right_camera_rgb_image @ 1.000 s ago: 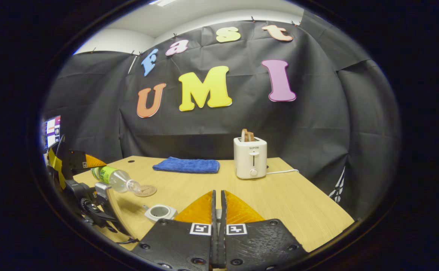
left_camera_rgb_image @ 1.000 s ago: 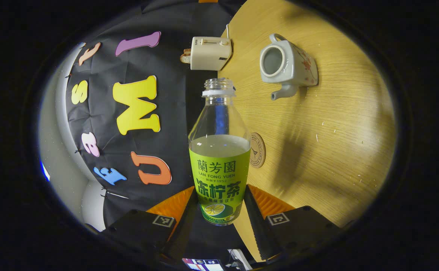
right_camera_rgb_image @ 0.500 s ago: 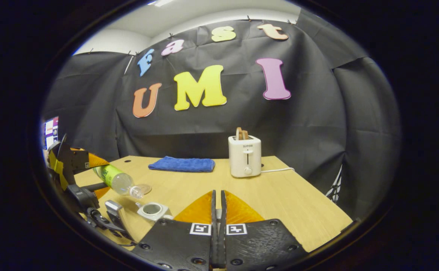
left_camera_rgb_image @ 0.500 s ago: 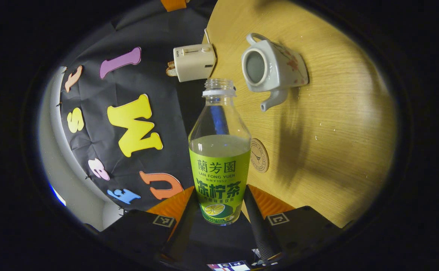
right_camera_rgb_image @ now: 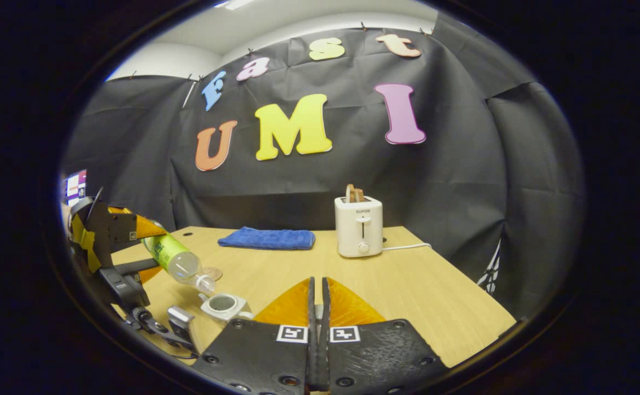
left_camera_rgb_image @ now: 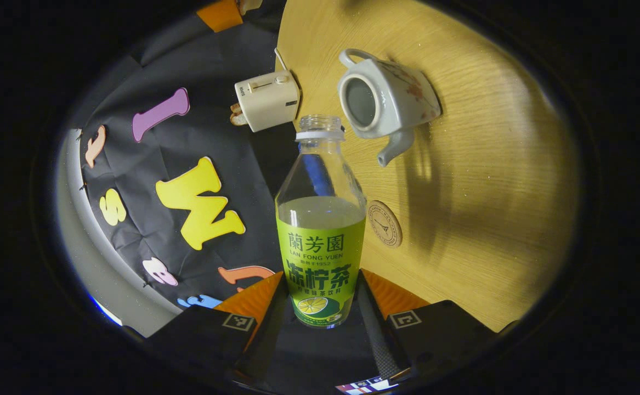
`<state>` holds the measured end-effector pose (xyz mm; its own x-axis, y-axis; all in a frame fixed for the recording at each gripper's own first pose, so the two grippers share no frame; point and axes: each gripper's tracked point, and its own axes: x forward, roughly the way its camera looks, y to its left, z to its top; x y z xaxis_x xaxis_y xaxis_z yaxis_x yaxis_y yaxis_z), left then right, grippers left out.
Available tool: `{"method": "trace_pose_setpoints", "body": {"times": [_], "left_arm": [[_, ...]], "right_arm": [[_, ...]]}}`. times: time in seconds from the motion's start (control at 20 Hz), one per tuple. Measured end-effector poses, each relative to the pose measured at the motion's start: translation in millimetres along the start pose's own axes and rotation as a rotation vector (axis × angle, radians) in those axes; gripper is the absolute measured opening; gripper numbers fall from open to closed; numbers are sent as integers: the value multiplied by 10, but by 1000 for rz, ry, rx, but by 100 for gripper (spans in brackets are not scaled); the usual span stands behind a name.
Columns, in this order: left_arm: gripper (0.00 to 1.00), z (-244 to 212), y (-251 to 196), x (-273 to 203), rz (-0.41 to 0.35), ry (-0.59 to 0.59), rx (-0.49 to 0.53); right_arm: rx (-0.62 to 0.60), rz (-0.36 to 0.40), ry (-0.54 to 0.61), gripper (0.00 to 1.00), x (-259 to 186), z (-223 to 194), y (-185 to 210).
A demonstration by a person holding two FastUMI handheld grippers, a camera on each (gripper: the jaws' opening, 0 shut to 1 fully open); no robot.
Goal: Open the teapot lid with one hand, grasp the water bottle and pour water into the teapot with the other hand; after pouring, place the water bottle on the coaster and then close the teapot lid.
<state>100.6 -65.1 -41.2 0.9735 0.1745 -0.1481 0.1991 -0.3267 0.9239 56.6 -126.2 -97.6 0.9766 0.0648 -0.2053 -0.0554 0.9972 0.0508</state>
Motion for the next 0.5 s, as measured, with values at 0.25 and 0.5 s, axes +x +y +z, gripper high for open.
{"method": "trace_pose_setpoints", "body": {"times": [0.25,0.5], "left_arm": [[74,20,38,-3,13,4,43],[72,-4,111,-6,42,12,109]], "right_arm": [[3,-2,-4,0,-6,18,-33],[0,-2,-8,0,-18,14,-35]]}}
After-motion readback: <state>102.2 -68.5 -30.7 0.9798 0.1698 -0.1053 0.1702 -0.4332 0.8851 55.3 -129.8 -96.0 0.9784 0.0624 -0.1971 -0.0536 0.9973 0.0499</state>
